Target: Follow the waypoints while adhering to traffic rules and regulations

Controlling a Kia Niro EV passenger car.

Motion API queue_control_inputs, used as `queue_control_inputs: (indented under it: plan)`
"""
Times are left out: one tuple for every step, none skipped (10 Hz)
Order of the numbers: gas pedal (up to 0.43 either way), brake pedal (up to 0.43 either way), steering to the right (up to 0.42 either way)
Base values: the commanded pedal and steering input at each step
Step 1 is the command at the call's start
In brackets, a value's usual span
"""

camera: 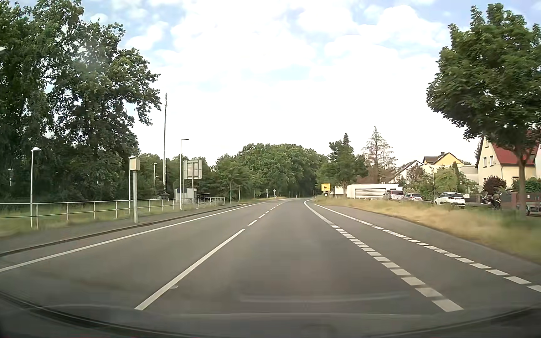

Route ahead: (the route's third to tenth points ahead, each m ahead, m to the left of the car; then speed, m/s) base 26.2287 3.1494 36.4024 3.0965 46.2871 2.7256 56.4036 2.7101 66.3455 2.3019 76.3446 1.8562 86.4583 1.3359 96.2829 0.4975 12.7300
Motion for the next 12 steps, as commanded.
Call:
queue_control_inputs:
  plan:
    - [0.067,0.030,0.001]
    - [0.067,0.030,0.001]
    - [0.067,0.024,0.001]
    - [0.067,0.030,0.001]
    - [0.067,0.030,0.001]
    - [0.067,0.030,0.001]
    - [0.067,0.030,0.001]
    - [0.067,0.030,0.001]
    - [0.067,0.030,0.001]
    - [0.067,0.030,0.001]
    - [0.067,0.030,0.001]
    - [0.067,0.030,0.001]
